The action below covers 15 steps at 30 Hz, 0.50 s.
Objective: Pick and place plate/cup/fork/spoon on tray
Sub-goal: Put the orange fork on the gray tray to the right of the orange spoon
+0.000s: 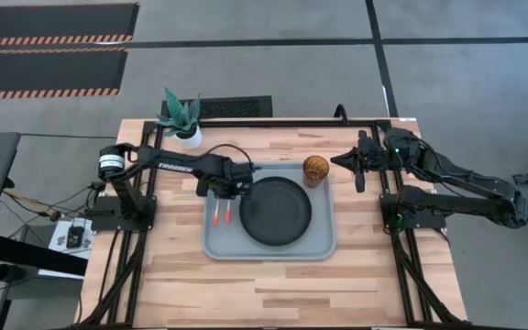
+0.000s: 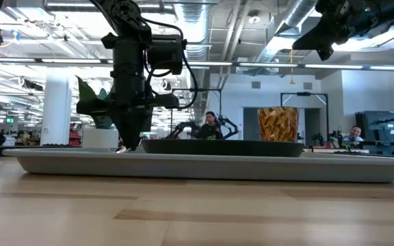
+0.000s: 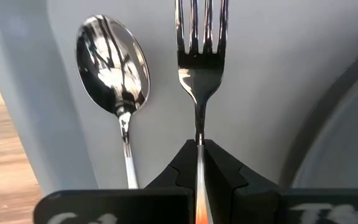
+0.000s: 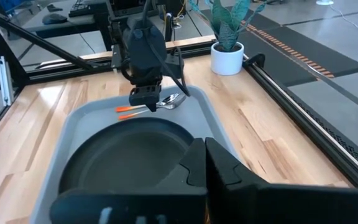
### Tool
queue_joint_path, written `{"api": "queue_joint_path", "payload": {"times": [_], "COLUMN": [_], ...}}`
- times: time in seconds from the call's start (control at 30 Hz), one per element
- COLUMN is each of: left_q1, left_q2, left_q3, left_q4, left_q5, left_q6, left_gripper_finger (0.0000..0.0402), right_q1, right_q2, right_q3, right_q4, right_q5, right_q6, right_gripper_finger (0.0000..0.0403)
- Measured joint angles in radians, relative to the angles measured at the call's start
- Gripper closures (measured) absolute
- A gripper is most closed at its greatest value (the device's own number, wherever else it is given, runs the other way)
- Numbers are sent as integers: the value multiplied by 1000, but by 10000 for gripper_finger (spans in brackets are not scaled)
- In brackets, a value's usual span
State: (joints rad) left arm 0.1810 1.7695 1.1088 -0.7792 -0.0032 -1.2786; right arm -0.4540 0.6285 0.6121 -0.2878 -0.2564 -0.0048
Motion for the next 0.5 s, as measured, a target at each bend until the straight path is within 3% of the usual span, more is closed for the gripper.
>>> {"api": "queue_joint_path", "payload": {"times": [0.5], "left_q1": [3], "left_q2": [53], "left_q3": [0], "left_q4": [20], "left_q5": [53], "left_q6": [15], "left_gripper_finger": [401], "right_q1": [0], "right_q2": [0], "right_q3": [0], "right_q4": [10], "right_q5": [-1], "right_q6": [-3], "right_gripper_finger": [397]}}
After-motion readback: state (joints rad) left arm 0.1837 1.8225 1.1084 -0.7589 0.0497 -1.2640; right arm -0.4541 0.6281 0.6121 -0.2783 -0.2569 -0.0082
